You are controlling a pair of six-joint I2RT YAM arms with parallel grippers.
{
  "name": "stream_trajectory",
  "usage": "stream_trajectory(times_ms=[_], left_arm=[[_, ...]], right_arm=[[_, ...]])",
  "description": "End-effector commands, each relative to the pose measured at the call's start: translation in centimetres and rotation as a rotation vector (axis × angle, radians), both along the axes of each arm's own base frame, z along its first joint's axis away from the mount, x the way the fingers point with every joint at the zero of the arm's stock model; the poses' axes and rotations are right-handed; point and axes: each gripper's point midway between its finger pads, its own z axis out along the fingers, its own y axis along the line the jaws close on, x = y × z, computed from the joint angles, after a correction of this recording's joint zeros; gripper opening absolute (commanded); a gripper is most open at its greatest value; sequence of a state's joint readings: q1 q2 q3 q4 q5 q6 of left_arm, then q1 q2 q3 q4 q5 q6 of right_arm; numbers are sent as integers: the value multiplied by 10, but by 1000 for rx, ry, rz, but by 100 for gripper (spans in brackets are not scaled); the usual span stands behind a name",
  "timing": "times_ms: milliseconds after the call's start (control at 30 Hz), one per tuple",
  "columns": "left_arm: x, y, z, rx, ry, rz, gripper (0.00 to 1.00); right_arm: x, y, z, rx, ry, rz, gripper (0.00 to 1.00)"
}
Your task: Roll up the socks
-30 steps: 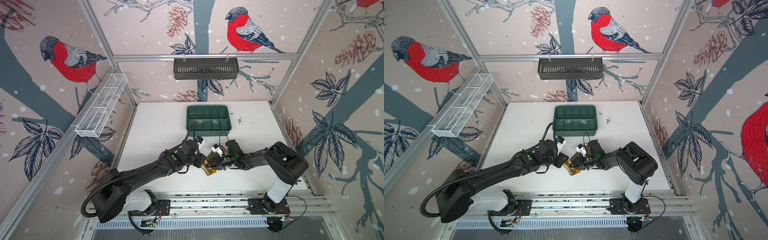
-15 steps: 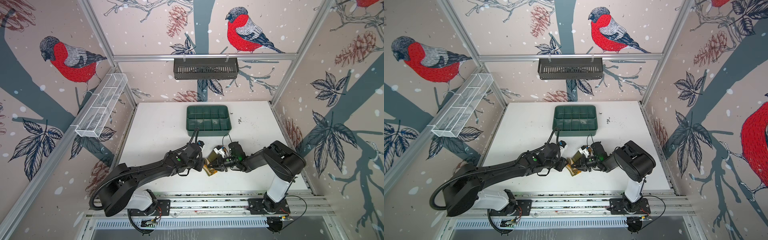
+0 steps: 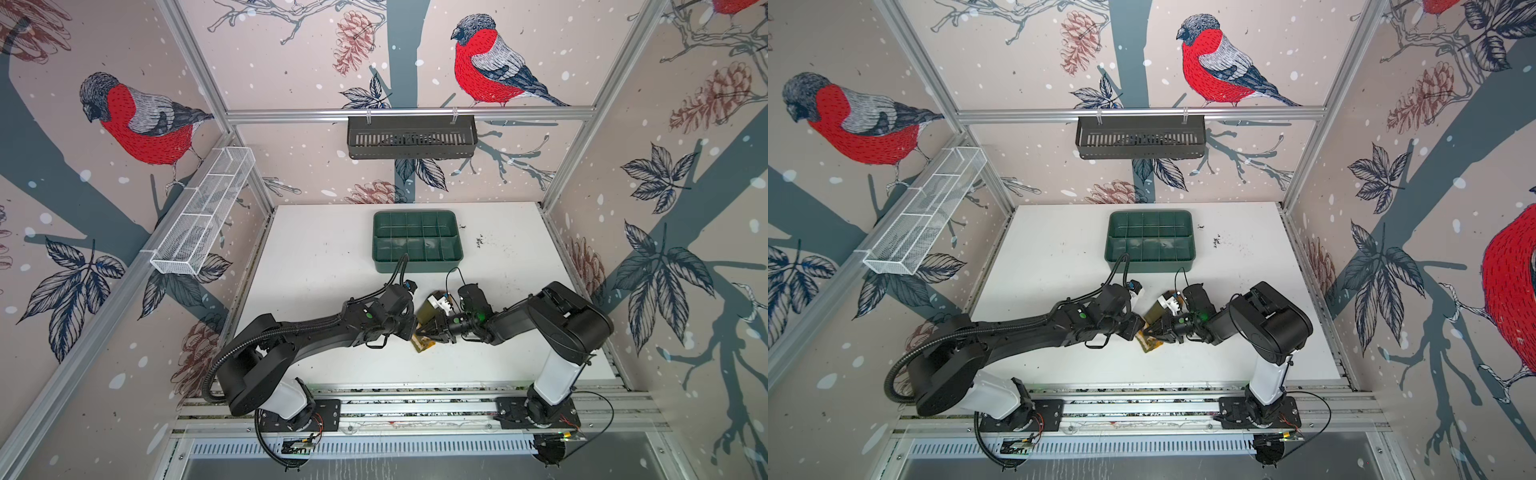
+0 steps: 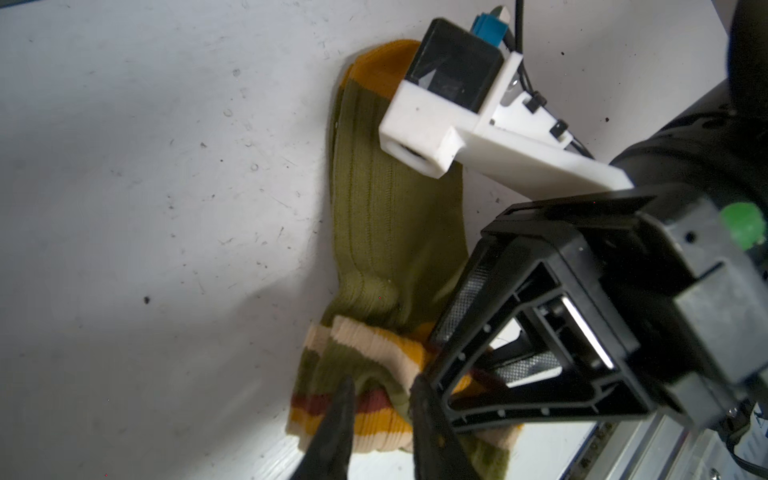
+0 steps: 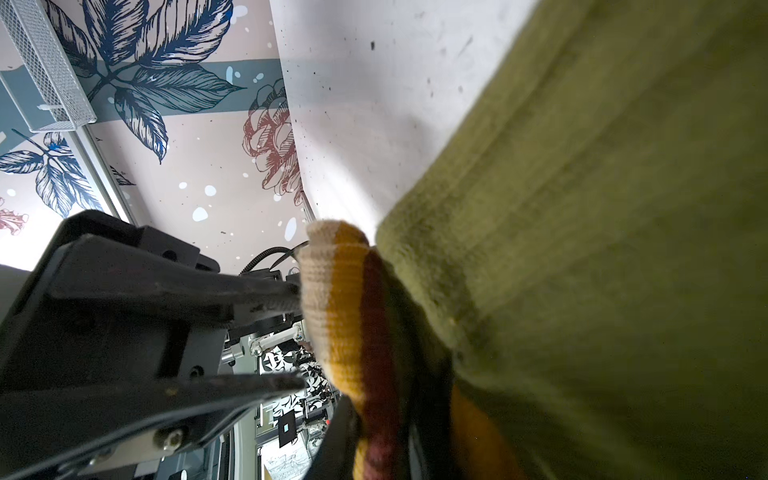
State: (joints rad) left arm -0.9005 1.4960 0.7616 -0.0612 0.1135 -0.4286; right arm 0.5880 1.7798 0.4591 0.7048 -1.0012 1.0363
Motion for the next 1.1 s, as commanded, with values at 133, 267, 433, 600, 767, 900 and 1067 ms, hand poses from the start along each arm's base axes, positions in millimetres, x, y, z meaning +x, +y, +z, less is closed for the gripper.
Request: stream_trajectory(times_ms=[133,267,433,600,767,900,1067], left_arm=[[4,-16,-5,-15,0,-20,25],[1,-18,-20,23,48,-32,24],[0,-18,-35,37,74,-29,23],[-1,-17,-39,46,80,-28,22],[-1,-17,-42,50,83,-28,22],[0,-17,-42,52,82,-26,22],[2,-20,-40,44,78,-27,21]], right_arm=[[2,-2,-4,-31,-23,0,19],[3,-4,-6,-54,-36,3,20],[8,-9,-6,-110,-74,5,25],[16,-14,2,-172,-145,14,86],[25,-17,18,-207,-227,9,98],[30,-21,25,-240,-281,0,96],[28,-23,33,-238,-300,-1,91]])
